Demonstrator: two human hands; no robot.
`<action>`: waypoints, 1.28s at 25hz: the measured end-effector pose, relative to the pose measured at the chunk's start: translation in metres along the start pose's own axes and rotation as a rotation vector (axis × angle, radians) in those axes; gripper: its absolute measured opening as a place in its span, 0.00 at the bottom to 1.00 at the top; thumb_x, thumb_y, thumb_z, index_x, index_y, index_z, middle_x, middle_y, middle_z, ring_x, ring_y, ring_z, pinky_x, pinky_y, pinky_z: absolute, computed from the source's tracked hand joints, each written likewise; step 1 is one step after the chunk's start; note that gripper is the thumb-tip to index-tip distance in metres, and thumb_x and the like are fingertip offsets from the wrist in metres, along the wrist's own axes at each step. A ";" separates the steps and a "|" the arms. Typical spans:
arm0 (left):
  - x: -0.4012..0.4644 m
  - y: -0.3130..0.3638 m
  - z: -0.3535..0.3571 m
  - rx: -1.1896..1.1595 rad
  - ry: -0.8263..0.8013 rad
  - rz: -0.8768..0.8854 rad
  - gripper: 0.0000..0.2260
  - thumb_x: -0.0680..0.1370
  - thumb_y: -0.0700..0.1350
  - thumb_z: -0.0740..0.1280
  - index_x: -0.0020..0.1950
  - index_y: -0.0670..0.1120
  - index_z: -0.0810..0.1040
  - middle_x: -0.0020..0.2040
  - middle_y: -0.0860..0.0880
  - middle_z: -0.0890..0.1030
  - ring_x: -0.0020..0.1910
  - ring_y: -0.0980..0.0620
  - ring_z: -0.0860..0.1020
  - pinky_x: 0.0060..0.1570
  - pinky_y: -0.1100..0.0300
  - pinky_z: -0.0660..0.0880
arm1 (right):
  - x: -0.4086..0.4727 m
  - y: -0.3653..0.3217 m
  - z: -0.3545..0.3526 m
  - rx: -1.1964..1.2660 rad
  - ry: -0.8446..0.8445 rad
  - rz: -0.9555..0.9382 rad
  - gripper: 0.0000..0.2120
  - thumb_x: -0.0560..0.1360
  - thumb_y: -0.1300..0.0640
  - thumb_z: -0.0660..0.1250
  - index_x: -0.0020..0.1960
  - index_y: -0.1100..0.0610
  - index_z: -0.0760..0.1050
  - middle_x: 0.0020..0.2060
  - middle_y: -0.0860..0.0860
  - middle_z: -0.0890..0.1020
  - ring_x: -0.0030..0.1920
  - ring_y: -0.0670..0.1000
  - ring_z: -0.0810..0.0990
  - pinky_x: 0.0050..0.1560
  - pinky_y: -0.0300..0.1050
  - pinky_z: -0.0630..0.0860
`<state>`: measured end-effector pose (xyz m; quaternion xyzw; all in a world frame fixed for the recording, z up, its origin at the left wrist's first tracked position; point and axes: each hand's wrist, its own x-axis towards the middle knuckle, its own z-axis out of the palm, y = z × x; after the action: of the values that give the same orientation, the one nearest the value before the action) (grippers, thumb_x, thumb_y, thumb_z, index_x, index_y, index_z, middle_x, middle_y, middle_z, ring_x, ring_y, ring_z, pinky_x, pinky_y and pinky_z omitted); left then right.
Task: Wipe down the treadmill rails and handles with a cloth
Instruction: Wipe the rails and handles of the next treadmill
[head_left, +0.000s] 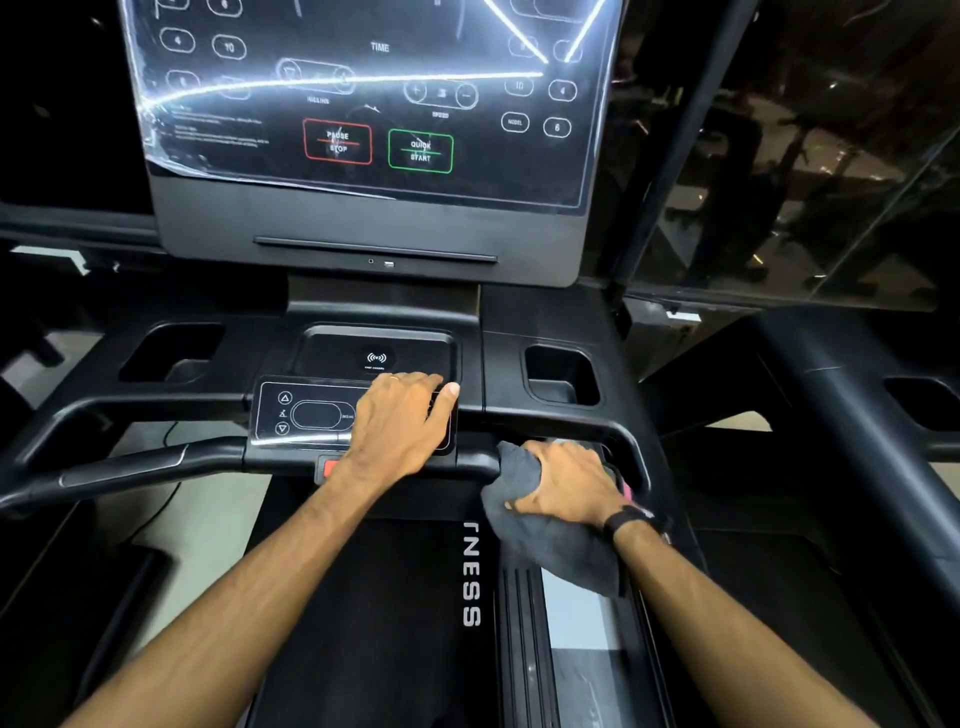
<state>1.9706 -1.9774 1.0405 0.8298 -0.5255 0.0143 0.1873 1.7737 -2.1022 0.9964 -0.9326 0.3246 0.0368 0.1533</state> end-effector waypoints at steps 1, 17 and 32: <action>0.001 0.001 0.001 -0.002 -0.001 -0.011 0.24 0.82 0.56 0.51 0.55 0.44 0.82 0.54 0.46 0.84 0.56 0.43 0.79 0.56 0.52 0.71 | -0.008 0.003 0.007 -0.053 0.097 0.008 0.19 0.69 0.36 0.67 0.53 0.48 0.74 0.46 0.47 0.84 0.48 0.54 0.83 0.43 0.47 0.71; 0.002 -0.006 0.023 -0.125 0.064 -0.075 0.26 0.80 0.59 0.50 0.60 0.46 0.80 0.58 0.48 0.83 0.60 0.44 0.76 0.61 0.50 0.70 | -0.037 0.054 0.037 -0.221 0.314 0.068 0.17 0.70 0.39 0.65 0.52 0.50 0.71 0.40 0.49 0.80 0.39 0.56 0.82 0.38 0.48 0.74; -0.020 -0.003 0.005 0.008 -0.111 -0.002 0.32 0.81 0.63 0.45 0.75 0.44 0.65 0.73 0.46 0.71 0.75 0.49 0.63 0.77 0.44 0.41 | -0.052 0.065 0.033 -0.027 0.218 -0.087 0.27 0.75 0.31 0.57 0.66 0.47 0.73 0.49 0.47 0.83 0.48 0.53 0.82 0.48 0.49 0.76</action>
<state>1.9628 -1.9605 1.0307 0.8306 -0.5343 -0.0296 0.1544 1.6934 -2.1094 0.9570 -0.9463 0.2980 -0.0671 0.1058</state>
